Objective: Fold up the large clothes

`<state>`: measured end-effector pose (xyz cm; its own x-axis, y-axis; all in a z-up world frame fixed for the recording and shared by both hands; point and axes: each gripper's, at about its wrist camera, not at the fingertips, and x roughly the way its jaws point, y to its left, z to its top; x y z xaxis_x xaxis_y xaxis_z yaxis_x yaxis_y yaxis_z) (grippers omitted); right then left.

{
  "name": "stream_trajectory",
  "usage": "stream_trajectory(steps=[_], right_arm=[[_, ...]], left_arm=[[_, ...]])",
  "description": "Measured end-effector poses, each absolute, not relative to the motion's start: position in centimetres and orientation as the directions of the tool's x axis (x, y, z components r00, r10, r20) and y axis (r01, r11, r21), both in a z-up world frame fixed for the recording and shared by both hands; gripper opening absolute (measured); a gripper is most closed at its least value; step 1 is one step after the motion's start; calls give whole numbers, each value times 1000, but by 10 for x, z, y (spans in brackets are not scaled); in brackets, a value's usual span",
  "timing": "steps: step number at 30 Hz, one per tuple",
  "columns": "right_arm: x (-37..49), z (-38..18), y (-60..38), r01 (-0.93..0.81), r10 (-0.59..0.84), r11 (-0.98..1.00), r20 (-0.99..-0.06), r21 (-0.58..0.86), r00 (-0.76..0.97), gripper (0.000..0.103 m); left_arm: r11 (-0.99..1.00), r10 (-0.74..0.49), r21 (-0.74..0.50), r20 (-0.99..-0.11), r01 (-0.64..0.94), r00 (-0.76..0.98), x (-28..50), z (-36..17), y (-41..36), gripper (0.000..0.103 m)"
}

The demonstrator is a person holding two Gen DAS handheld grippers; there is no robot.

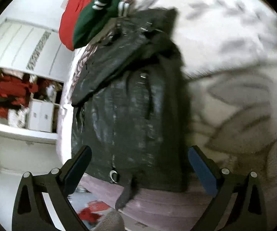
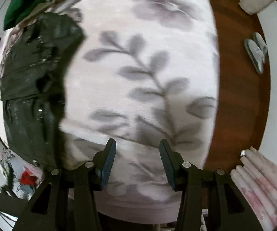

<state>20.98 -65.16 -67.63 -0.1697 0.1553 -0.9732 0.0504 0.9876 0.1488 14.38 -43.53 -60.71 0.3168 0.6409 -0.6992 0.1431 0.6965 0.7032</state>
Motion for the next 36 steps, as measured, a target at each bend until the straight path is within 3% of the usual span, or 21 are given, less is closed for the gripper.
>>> stream_trajectory(steps=[5,13,14,16,17,18,21,24,30,31,32,35,36], right_arm=[[220,-696,-673,97,149,986,-972,133,-179,50],[261,-705,-654,17,187,982,-970,186,-154,50],[269,-705,-648,9,231,973,-963,232,-141,50],[285,-706,-635,-5,344,938,-933,346,-104,52],[295,-709,-627,-12,432,901,-898,434,-88,59],[303,-714,-621,-9,496,867,-864,499,-84,61],[333,-743,-596,68,698,715,-708,695,-105,64],[350,-778,-574,169,805,593,-581,787,-119,67],[351,-821,-542,336,867,494,-482,802,-124,67],[350,-818,-541,344,872,483,-479,805,-105,61],[350,-811,-538,343,886,454,-458,822,-75,38],[352,-781,-523,293,843,526,-534,799,-58,22],[353,-769,-518,279,831,545,-553,791,-56,21]], left_arm=[[550,779,825,-562,125,279,153,-658,-439,103],[500,850,866,-484,-28,209,179,-658,-402,101],[511,846,859,-494,-38,198,180,-657,-397,93],[566,816,823,-551,-49,177,183,-655,-383,59],[606,788,794,-589,-53,179,184,-652,-378,25],[631,769,774,-613,-59,181,183,-648,-378,11],[677,730,732,-653,-77,204,181,-631,-374,10],[715,693,693,-686,-91,221,180,-613,-368,9],[750,654,654,-714,-93,251,180,-589,-352,9],[757,646,648,-719,-89,258,178,-586,-352,9],[765,634,639,-727,-81,264,175,-584,-353,9],[800,591,596,-757,-77,278,170,-572,-344,9],[816,570,571,-772,-85,281,169,-564,-337,9]])
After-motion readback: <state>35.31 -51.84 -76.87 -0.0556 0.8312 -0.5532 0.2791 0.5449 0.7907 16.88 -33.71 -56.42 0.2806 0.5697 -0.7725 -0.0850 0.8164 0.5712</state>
